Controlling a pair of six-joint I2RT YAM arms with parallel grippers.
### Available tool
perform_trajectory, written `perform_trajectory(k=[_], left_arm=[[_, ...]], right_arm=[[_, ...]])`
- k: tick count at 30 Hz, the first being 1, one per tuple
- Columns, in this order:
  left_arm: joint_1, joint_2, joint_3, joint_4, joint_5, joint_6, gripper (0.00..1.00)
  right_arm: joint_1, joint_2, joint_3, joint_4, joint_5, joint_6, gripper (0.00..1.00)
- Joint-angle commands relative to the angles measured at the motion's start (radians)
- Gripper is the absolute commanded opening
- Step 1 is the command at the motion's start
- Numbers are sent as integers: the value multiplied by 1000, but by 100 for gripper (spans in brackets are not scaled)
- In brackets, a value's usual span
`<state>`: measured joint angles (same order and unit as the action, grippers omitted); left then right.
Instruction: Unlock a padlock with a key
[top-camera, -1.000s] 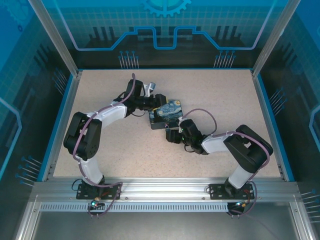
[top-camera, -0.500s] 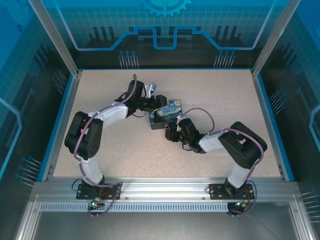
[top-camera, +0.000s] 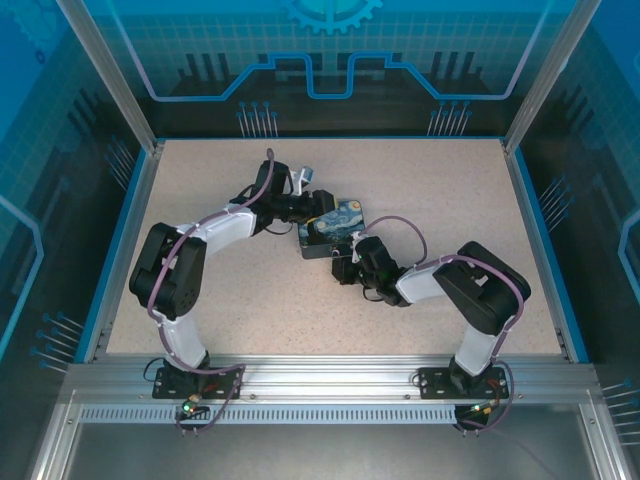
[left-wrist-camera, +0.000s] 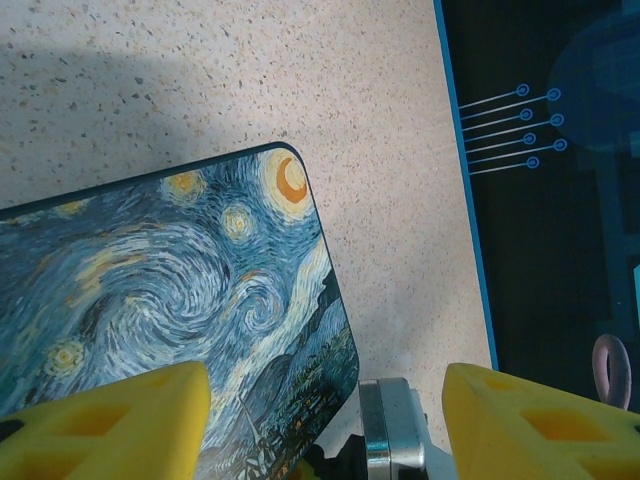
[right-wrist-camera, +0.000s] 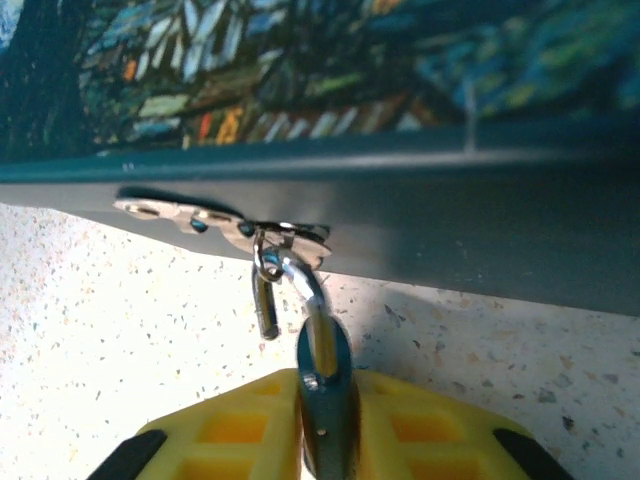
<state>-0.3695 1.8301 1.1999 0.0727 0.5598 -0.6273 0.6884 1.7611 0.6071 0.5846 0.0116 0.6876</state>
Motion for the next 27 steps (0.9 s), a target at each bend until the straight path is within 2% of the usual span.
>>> perform_trajectory(k=[1, 14, 27], left_arm=[[-5, 4, 21, -15, -20, 22, 64], [-12, -32, -42, -41, -39, 42, 64], [-60, -100, -168, -24, -58, 32, 65]], right_arm=[[9, -9, -13, -33, 21, 6, 14], [11, -80, -25, -172, 174, 44, 3], [-22, -139, -33, -138, 149, 95, 2]])
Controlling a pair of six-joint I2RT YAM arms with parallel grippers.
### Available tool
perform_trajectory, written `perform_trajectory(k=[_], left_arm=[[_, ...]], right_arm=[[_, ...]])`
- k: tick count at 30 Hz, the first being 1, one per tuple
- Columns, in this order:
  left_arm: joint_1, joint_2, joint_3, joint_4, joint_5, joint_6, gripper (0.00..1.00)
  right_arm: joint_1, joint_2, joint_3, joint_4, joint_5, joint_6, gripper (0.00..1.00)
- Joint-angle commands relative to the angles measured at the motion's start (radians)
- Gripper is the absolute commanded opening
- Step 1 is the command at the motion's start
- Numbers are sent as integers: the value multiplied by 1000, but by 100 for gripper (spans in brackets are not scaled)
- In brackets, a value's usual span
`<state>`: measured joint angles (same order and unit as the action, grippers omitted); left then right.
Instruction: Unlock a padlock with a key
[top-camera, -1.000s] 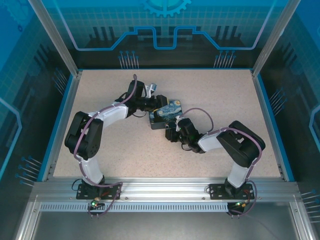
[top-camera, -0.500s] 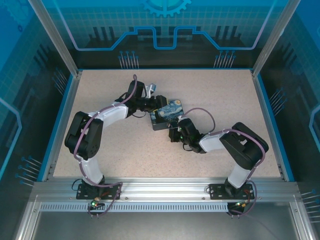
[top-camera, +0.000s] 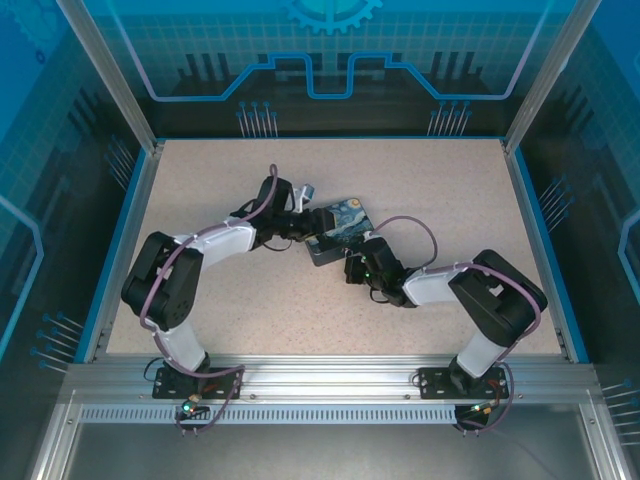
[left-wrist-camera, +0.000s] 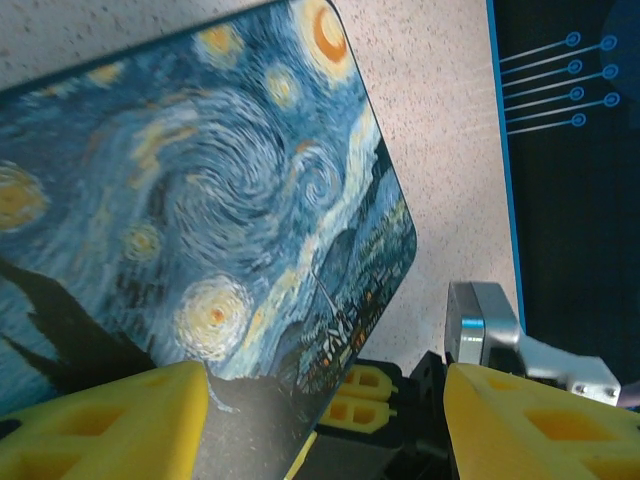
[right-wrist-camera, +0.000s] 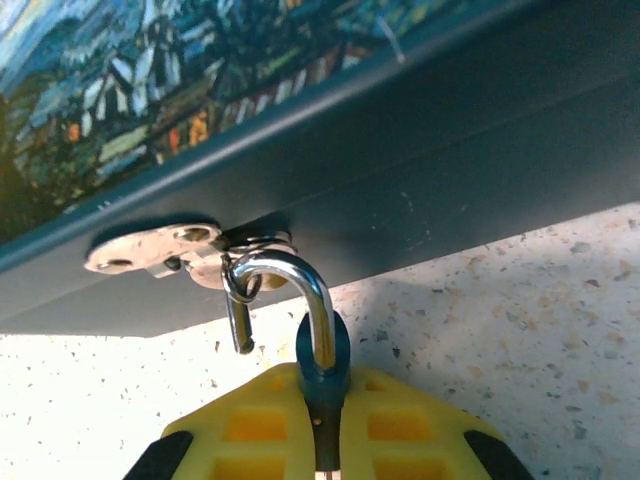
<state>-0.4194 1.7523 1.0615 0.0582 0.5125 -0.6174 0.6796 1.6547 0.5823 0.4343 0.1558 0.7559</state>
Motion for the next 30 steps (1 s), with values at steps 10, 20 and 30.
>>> perform_trajectory(k=[10, 20, 30], left_arm=[[-24, -20, -50, -21, -33, 29, 65], [-23, -1, -75, 6, -46, 27, 66], [-22, 6, -81, 19, -60, 23, 66]], right_arm=[[-41, -60, -20, 41, 6, 73, 2], [-84, -39, 14, 89, -43, 104, 2], [-112, 27, 87, -38, 25, 45, 1]])
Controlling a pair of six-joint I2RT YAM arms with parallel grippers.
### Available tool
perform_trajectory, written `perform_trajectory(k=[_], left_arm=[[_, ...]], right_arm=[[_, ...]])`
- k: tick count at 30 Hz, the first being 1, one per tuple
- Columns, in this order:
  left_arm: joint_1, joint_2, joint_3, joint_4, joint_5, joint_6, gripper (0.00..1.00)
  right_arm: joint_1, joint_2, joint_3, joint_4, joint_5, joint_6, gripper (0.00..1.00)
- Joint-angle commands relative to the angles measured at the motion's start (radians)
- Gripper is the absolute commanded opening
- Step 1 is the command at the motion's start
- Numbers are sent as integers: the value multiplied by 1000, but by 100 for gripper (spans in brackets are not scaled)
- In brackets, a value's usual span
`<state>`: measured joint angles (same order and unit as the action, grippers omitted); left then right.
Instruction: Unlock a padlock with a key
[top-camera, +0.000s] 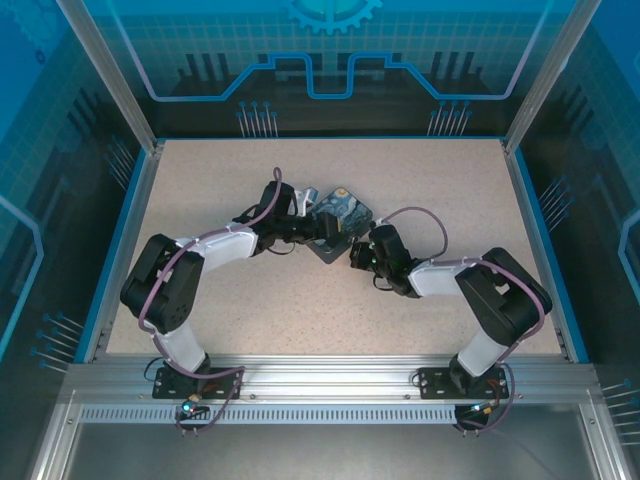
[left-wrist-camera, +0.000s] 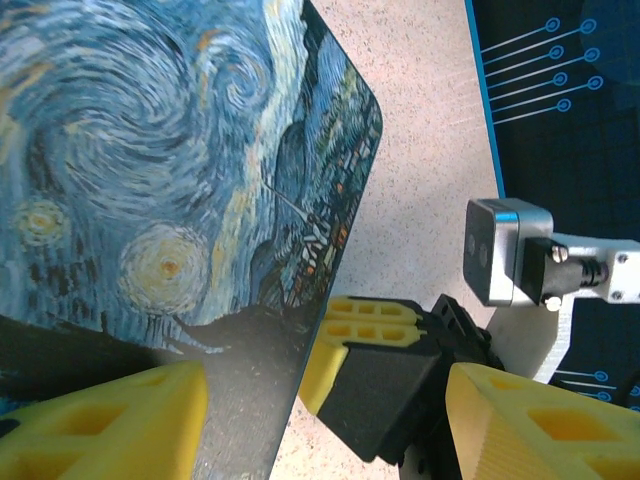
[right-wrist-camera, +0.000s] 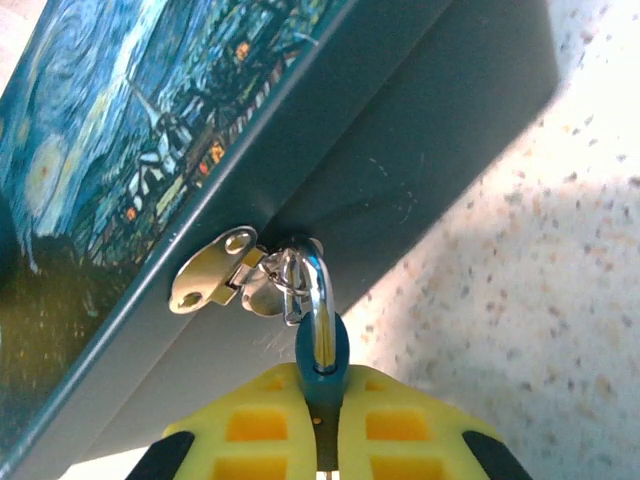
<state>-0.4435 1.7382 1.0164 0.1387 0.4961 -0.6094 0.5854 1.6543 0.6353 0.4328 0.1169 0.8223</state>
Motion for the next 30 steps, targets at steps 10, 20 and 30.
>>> perform_trajectory(k=[10, 20, 30], left_arm=[[8, 27, -35, -67, -51, 11, 66], [11, 26, -28, -63, -55, 2, 66], [17, 16, -30, -66, -51, 2, 66]], right_arm=[[-25, 88, 26, -25, 27, -96, 4], [-82, 71, -37, 94, -159, -190, 9], [-99, 11, -106, 155, -221, -239, 42]])
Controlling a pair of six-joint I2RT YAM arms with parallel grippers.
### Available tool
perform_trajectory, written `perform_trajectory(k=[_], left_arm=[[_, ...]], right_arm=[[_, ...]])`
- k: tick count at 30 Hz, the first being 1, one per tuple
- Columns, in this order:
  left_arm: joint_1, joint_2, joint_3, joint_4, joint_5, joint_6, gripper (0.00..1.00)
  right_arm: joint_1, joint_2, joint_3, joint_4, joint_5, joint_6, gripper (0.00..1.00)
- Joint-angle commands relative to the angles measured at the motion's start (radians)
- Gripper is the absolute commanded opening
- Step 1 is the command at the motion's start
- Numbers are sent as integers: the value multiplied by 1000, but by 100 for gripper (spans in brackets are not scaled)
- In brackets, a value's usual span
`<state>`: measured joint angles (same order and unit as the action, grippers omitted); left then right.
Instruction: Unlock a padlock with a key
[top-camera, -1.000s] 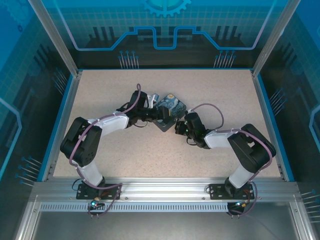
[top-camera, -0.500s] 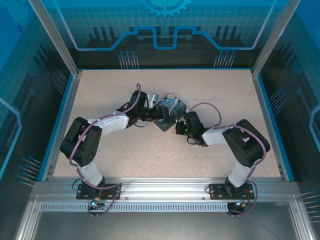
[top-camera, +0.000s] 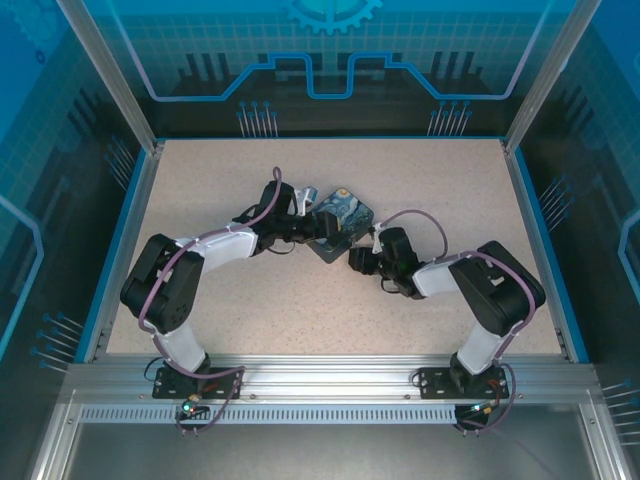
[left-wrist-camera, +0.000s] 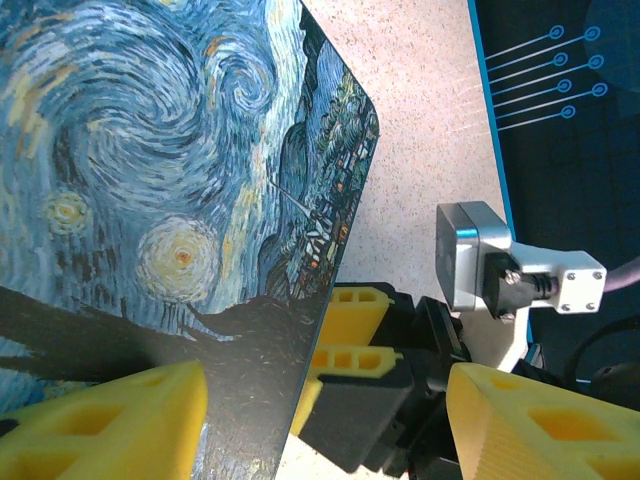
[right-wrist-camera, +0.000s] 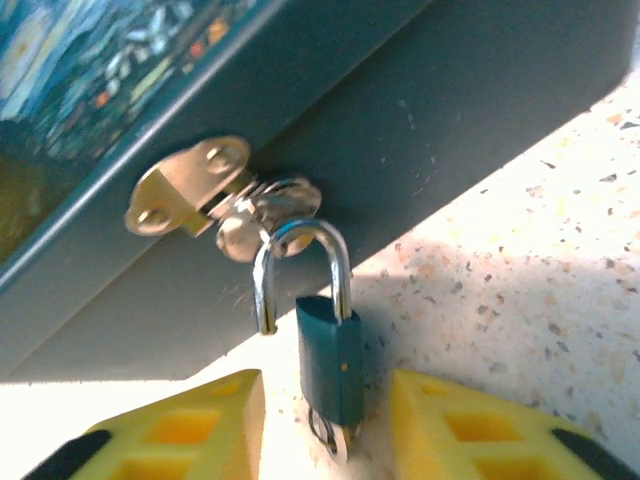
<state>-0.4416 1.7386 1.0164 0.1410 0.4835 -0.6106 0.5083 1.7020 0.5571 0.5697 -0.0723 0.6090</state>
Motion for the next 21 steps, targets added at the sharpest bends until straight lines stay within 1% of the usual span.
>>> perform_trajectory(k=[1, 6, 8, 13, 21], left_arm=[[16, 12, -31, -69, -39, 3, 66], [20, 4, -33, -69, -39, 3, 66], [20, 4, -33, -67, -39, 1, 66], [22, 10, -33, -58, -33, -3, 66], [22, 6, -41, -49, -31, -8, 66]], right_arm=[[-32, -48, -36, 19, -40, -26, 43], [-81, -80, -80, 64, -104, -21, 51], [-93, -82, -89, 94, -138, -17, 52], [-102, -36, -54, 102, -187, -10, 48], [-116, 66, 6, 117, -231, 50, 37]])
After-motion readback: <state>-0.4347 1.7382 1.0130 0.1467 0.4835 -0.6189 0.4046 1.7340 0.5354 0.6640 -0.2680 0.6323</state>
